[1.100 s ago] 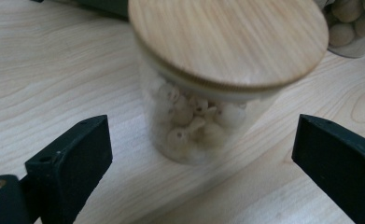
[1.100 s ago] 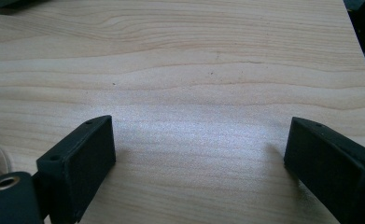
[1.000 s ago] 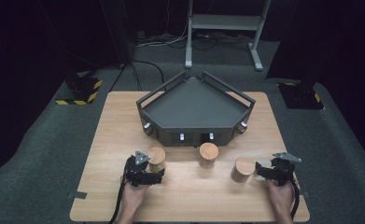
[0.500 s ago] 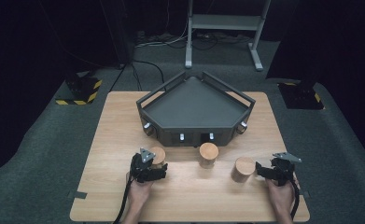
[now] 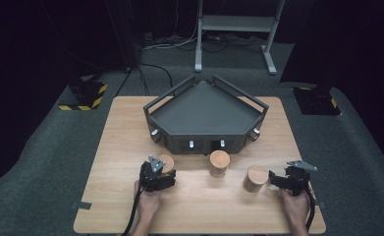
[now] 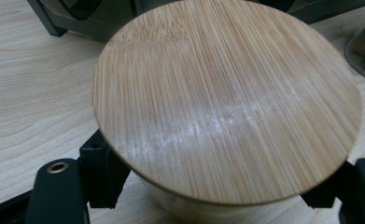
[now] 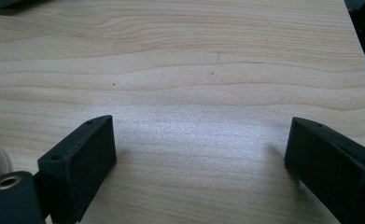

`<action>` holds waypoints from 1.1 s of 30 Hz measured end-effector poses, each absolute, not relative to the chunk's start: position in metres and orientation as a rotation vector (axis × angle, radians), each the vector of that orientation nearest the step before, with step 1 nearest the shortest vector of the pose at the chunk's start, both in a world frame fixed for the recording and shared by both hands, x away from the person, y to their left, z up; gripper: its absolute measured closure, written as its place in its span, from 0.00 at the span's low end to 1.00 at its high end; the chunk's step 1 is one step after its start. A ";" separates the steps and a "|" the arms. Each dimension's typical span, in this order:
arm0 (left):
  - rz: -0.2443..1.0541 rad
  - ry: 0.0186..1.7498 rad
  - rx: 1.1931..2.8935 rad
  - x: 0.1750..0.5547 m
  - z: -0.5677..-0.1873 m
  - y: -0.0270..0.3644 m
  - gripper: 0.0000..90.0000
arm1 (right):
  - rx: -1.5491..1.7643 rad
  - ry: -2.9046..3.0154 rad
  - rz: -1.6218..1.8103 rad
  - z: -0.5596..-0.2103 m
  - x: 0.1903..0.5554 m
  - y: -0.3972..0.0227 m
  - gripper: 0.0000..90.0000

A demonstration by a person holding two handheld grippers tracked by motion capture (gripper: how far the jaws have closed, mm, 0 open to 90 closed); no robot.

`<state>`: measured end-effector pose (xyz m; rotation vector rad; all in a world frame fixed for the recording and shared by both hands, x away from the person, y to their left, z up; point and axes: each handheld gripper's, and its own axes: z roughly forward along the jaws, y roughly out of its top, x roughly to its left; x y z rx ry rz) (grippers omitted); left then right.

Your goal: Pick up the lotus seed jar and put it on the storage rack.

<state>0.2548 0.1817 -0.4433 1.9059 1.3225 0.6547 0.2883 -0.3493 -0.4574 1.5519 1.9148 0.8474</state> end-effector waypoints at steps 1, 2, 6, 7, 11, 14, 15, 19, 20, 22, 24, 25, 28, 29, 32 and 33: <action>0.664 1.323 1.908 0.254 -0.443 0.180 0.28 | 1.552 1.915 0.848 -0.457 0.288 -0.349 0.08; 0.672 1.326 1.909 0.254 -0.443 0.179 0.28 | 1.552 1.915 0.847 -0.457 0.288 -0.349 0.08; 0.648 1.325 1.903 0.256 -0.439 0.183 0.28 | 1.552 1.915 0.848 -0.457 0.288 -0.349 0.08; 0.644 1.322 1.906 0.256 -0.438 0.183 0.28 | 1.552 1.915 0.847 -0.457 0.288 -0.349 0.08; 0.631 1.313 1.918 0.258 -0.431 0.185 0.28 | 1.552 1.915 0.847 -0.457 0.288 -0.349 0.08; 0.605 1.307 1.918 0.260 -0.422 0.189 0.28 | 1.552 1.915 0.848 -0.457 0.288 -0.349 0.08; 0.593 1.303 1.916 0.261 -0.419 0.191 0.28 | 1.552 1.915 0.847 -0.457 0.288 -0.349 0.08; 0.557 1.290 1.918 0.265 -0.411 0.195 0.28 | 1.552 1.915 0.848 -0.457 0.288 -0.349 0.08; 0.550 1.286 1.923 0.266 -0.409 0.195 0.28 | 1.552 1.915 0.848 -0.457 0.288 -0.349 0.08; 0.544 1.281 1.924 0.267 -0.405 0.196 0.28 | 1.552 1.915 0.848 -0.457 0.288 -0.349 0.08; 0.532 1.275 1.920 0.268 -0.401 0.198 0.28 | 1.552 1.915 0.848 -0.457 0.288 -0.349 0.08; 0.525 1.273 1.917 0.269 -0.398 0.200 0.28 | 1.552 1.915 0.847 -0.457 0.288 -0.349 0.08; 0.516 1.272 1.910 0.270 -0.394 0.202 0.28 | 1.552 1.914 0.847 -0.457 0.288 -0.349 0.08; 0.507 1.269 1.909 0.272 -0.389 0.204 0.28 | 1.552 1.915 0.847 -0.457 0.288 -0.349 0.08; 0.502 1.269 1.907 0.274 -0.384 0.206 0.28 | 1.552 1.914 0.847 -0.457 0.288 -0.349 0.08; 0.499 1.268 1.907 0.275 -0.380 0.207 0.28 | 1.552 1.914 0.848 -0.457 0.288 -0.349 0.08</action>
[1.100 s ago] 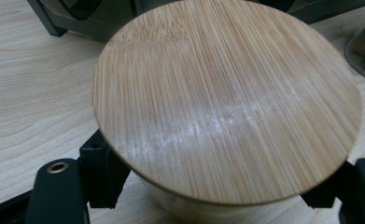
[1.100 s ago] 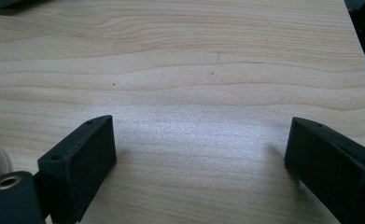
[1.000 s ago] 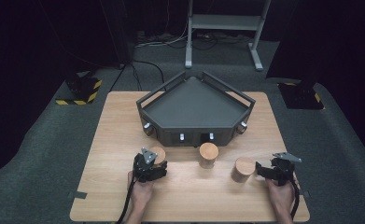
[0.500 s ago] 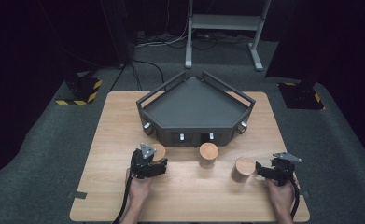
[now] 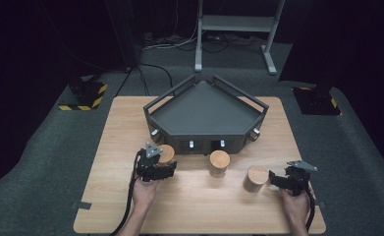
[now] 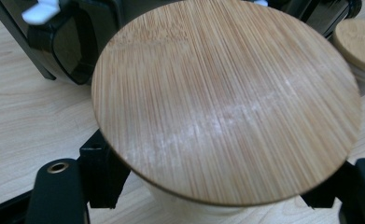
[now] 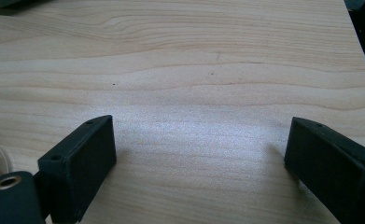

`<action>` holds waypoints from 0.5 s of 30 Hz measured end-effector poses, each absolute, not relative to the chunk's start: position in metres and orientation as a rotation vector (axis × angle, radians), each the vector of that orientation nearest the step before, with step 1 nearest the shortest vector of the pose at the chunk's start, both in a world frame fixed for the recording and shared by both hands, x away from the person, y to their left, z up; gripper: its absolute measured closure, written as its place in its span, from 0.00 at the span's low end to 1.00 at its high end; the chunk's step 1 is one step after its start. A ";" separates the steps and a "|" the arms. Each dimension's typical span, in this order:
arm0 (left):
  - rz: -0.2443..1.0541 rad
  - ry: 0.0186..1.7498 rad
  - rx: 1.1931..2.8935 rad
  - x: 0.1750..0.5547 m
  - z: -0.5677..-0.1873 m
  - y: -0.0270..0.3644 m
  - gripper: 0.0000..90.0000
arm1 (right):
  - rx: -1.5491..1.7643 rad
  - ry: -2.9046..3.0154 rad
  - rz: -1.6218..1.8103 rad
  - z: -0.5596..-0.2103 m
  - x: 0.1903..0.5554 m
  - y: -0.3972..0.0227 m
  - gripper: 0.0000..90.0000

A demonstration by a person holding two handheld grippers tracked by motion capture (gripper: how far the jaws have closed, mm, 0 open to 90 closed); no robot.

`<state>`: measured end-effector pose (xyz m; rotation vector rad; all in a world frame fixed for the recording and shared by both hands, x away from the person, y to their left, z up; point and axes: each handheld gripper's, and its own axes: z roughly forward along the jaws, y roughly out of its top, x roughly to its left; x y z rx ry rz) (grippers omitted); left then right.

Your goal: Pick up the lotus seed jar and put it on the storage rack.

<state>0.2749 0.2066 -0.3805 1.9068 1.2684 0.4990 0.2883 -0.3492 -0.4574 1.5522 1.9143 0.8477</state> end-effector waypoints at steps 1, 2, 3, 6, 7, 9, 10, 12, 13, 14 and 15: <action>0.496 1.268 1.904 0.276 -0.378 0.207 0.28 | 1.552 1.915 0.848 -0.457 0.288 -0.349 0.08; 0.493 1.267 1.902 0.276 -0.376 0.208 0.28 | 1.552 1.915 0.847 -0.457 0.288 -0.349 0.08; 0.490 1.264 1.901 0.277 -0.374 0.209 0.28 | 1.552 1.915 0.847 -0.457 0.288 -0.349 0.08; 0.479 1.261 1.895 0.279 -0.369 0.211 0.28 | 1.552 1.914 0.847 -0.457 0.288 -0.349 0.08; 0.470 1.260 1.893 0.281 -0.365 0.213 0.28 | 1.552 1.914 0.847 -0.457 0.288 -0.349 0.08; 0.464 1.258 1.895 0.283 -0.362 0.214 0.28 | 1.552 1.915 0.847 -0.457 0.288 -0.349 0.08; 0.460 1.254 1.898 0.285 -0.356 0.215 0.28 | 1.552 1.915 0.847 -0.457 0.288 -0.349 0.08; 0.457 1.251 1.898 0.288 -0.350 0.216 0.28 | 1.552 1.914 0.847 -0.457 0.288 -0.349 0.08; 0.452 1.252 1.894 0.289 -0.346 0.216 0.28 | 1.552 1.914 0.847 -0.457 0.288 -0.349 0.08; 0.452 1.252 1.894 0.289 -0.346 0.216 0.28 | 1.552 1.914 0.847 -0.457 0.288 -0.349 0.08; 0.448 1.254 1.885 0.292 -0.340 0.218 0.28 | 1.552 1.914 0.847 -0.457 0.288 -0.349 0.08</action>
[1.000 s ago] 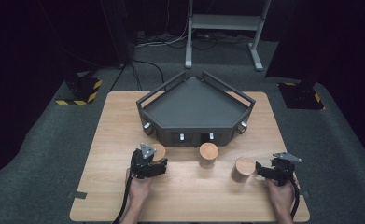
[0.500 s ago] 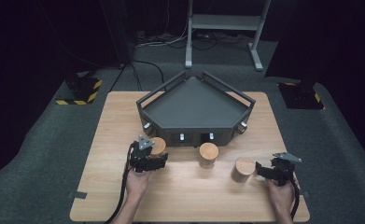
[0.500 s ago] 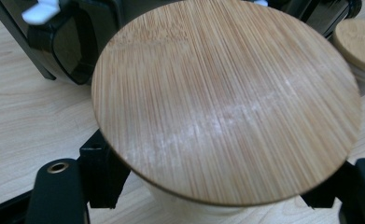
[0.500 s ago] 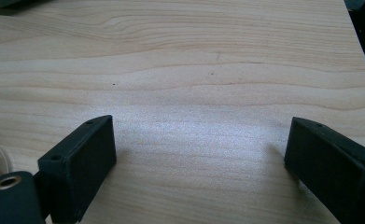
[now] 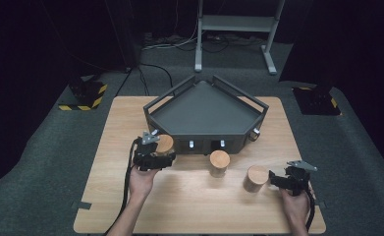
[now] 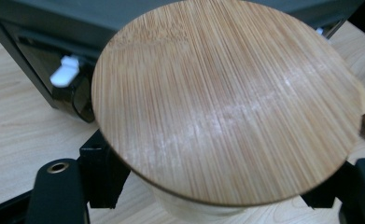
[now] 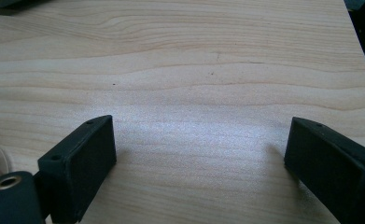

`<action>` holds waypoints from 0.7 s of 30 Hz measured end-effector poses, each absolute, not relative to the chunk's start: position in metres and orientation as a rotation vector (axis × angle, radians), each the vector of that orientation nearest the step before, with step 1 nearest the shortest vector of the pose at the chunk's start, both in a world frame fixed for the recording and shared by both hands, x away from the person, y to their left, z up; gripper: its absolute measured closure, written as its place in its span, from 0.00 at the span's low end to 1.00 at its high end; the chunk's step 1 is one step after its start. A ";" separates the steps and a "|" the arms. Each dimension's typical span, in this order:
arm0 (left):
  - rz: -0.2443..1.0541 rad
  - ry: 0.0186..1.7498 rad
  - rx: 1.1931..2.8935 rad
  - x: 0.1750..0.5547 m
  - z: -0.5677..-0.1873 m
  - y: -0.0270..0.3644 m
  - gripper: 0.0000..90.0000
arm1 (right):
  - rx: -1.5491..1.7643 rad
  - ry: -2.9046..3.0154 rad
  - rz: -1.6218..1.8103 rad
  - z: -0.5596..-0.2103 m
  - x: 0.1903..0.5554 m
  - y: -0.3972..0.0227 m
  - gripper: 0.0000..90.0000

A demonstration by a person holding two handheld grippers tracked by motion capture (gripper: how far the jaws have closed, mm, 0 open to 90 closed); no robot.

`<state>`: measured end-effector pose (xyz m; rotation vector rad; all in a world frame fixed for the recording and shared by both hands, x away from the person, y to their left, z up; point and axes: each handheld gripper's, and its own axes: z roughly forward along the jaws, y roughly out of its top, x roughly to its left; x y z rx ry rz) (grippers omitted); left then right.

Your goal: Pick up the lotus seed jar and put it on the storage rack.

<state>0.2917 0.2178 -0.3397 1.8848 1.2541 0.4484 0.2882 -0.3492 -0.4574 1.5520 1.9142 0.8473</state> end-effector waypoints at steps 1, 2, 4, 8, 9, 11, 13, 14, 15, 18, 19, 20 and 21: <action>0.445 1.256 1.881 0.293 -0.336 0.219 0.28 | 1.552 1.914 0.847 -0.457 0.288 -0.349 0.08; 0.444 1.256 1.876 0.295 -0.332 0.220 0.28 | 1.552 1.914 0.847 -0.457 0.288 -0.349 0.08; 0.447 1.250 1.866 0.298 -0.326 0.220 0.28 | 1.552 1.914 0.847 -0.457 0.288 -0.349 0.08; 0.443 1.236 1.857 0.305 -0.311 0.222 0.28 | 1.552 1.914 0.847 -0.457 0.288 -0.349 0.08; 0.446 1.233 1.857 0.306 -0.307 0.222 0.28 | 1.552 1.914 0.847 -0.457 0.288 -0.349 0.08; 0.447 1.231 1.856 0.309 -0.303 0.221 0.28 | 1.552 1.914 0.847 -0.457 0.288 -0.349 0.08; 0.450 1.229 1.853 0.315 -0.294 0.218 0.28 | 1.552 1.914 0.847 -0.457 0.288 -0.349 0.08; 0.453 1.226 1.854 0.317 -0.292 0.217 0.28 | 1.552 1.914 0.847 -0.457 0.288 -0.349 0.08; 0.452 1.227 1.853 0.320 -0.289 0.216 0.28 | 1.552 1.914 0.847 -0.457 0.288 -0.349 0.08; 0.451 1.225 1.859 0.329 -0.283 0.211 0.28 | 1.552 1.914 0.847 -0.457 0.288 -0.349 0.08; 0.450 1.227 1.860 0.331 -0.281 0.209 0.28 | 1.552 1.914 0.847 -0.457 0.288 -0.349 0.08; 0.449 1.226 1.865 0.335 -0.280 0.207 0.28 | 1.552 1.914 0.847 -0.457 0.288 -0.349 0.08; 0.449 1.226 1.865 0.335 -0.280 0.207 0.28 | 1.552 1.914 0.847 -0.457 0.288 -0.349 0.08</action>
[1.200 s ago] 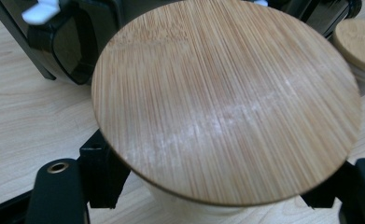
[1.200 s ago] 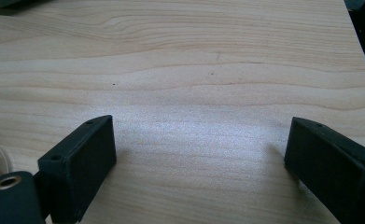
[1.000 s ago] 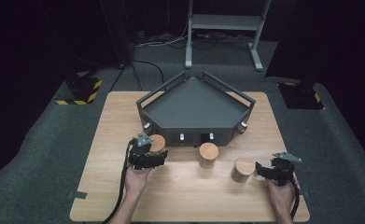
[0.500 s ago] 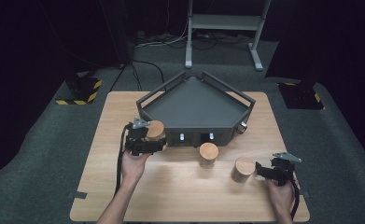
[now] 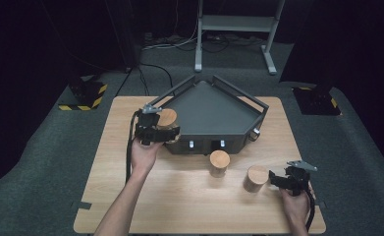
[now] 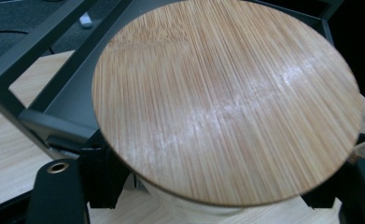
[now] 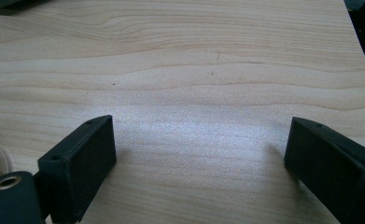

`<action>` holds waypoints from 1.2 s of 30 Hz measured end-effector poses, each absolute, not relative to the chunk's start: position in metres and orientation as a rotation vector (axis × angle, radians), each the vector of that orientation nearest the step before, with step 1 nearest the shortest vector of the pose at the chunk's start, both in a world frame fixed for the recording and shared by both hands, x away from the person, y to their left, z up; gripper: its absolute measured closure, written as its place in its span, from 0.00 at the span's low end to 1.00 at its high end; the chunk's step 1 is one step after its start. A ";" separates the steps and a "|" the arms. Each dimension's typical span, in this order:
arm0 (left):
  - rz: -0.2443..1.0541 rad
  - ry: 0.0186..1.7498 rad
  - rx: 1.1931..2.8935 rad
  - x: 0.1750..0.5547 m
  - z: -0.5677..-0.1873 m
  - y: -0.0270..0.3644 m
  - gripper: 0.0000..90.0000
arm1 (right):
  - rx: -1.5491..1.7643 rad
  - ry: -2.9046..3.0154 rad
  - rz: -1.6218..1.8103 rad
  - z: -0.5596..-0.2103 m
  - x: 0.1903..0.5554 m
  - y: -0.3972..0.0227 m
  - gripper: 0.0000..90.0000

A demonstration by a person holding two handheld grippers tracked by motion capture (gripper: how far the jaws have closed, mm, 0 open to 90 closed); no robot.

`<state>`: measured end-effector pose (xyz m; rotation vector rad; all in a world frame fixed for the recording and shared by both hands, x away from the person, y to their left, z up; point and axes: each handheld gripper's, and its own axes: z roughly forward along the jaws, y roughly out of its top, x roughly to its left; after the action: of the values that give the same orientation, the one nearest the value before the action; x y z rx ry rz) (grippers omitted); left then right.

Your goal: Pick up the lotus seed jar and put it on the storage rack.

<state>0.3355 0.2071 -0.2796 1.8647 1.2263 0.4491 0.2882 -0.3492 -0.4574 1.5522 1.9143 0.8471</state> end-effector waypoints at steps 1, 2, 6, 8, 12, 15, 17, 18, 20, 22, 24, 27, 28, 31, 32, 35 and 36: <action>0.448 1.227 1.869 0.339 -0.278 0.205 0.28 | 1.552 1.914 0.847 -0.457 0.288 -0.349 0.08; 0.446 1.228 1.873 0.343 -0.277 0.203 0.28 | 1.553 1.914 0.847 -0.457 0.288 -0.349 0.08; 0.449 1.225 1.892 0.359 -0.275 0.189 0.28 | 1.552 1.914 0.847 -0.457 0.288 -0.349 0.08; 0.450 1.224 1.901 0.365 -0.274 0.184 0.28 | 1.552 1.914 0.847 -0.457 0.288 -0.349 0.08; 0.455 1.227 1.910 0.374 -0.275 0.176 0.28 | 1.553 1.914 0.848 -0.457 0.288 -0.349 0.08; 0.460 1.240 1.917 0.383 -0.278 0.167 0.28 | 1.553 1.914 0.848 -0.457 0.288 -0.349 0.08; 0.464 1.245 1.912 0.386 -0.279 0.164 0.28 | 1.552 1.914 0.848 -0.457 0.288 -0.349 0.09; 0.464 1.246 1.909 0.388 -0.281 0.163 0.28 | 1.552 1.914 0.848 -0.457 0.288 -0.349 0.09; 0.471 1.253 1.912 0.392 -0.283 0.160 0.28 | 1.552 1.914 0.848 -0.457 0.288 -0.349 0.09; 0.480 1.270 1.909 0.396 -0.287 0.157 0.28 | 1.552 1.914 0.848 -0.457 0.288 -0.349 0.08; 0.486 1.277 1.913 0.399 -0.289 0.155 0.28 | 1.552 1.914 0.848 -0.457 0.288 -0.349 0.08; 0.502 1.300 1.912 0.403 -0.294 0.151 0.28 | 1.552 1.914 0.848 -0.457 0.288 -0.349 0.09; 0.505 1.303 1.909 0.404 -0.295 0.151 0.28 | 1.553 1.914 0.848 -0.457 0.288 -0.349 0.08; 0.517 1.302 1.907 0.404 -0.298 0.149 0.28 | 1.552 1.914 0.848 -0.457 0.288 -0.349 0.08; 0.521 1.300 1.909 0.405 -0.298 0.148 0.28 | 1.553 1.914 0.848 -0.457 0.288 -0.349 0.09; 0.540 1.303 1.925 0.407 -0.300 0.144 0.28 | 1.552 1.914 0.848 -0.457 0.288 -0.349 0.08; 0.543 1.305 1.929 0.407 -0.301 0.143 0.28 | 1.553 1.914 0.848 -0.457 0.288 -0.349 0.09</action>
<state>0.4073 0.1429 -0.3007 1.9289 1.3050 0.5434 0.2882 -0.3492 -0.4574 1.5526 1.9141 0.8477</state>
